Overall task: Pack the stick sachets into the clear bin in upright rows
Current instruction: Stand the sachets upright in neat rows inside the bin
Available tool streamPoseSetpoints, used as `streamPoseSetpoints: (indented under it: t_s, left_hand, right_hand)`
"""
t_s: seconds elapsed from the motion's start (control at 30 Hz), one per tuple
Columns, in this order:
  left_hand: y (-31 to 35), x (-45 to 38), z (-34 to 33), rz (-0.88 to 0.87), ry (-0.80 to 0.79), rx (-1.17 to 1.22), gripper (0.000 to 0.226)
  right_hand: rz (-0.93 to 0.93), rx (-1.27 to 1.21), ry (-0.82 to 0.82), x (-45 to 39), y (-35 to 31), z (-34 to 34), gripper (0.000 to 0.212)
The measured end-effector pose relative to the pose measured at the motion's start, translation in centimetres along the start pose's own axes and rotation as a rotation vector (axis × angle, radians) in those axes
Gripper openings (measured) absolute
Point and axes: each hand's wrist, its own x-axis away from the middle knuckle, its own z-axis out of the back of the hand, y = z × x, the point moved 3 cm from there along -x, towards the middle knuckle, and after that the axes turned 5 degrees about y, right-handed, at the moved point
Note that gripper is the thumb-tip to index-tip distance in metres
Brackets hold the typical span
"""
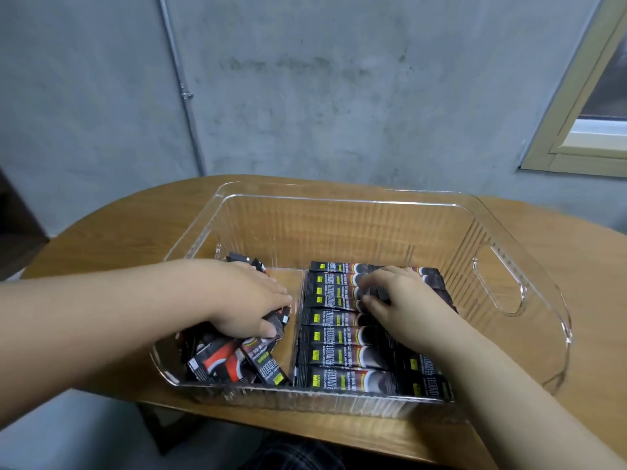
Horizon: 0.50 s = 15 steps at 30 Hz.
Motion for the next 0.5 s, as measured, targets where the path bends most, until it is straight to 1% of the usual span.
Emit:
streamPoseSetpoints:
  t_s: [0.13, 0.23, 0.33, 0.4, 0.5]
  left_hand:
    - [-0.7, 0.5, -0.2, -0.019, -0.082, 0.064, 0.068]
    - [-1.0, 0.6, -0.5, -0.016, -0.14, 0.096, 0.071]
    - [-0.9, 0.6, -1.1, -0.021, -0.144, 0.069, 0.075]
    - [-0.6, 0.6, -1.6, -0.026, -0.122, 0.022, 0.083]
    - [-0.2, 0.6, -2.1, -0.038, -0.105, -0.067, 0.102]
  right_hand:
    - [-0.056, -0.116, 0.076, 0.1, 0.7, 1.0, 0.017]
    - [-0.118, -0.16, 0.131, 0.2, 1.1, 1.5, 0.017]
    - [-0.14, -0.185, 0.151, 0.2, 1.2, 1.5, 0.016]
    - [-0.143, -0.197, 0.146, 0.2, 1.2, 1.4, 0.013]
    - [-0.142, -0.212, 0.137, 0.2, 1.1, 1.5, 0.006]
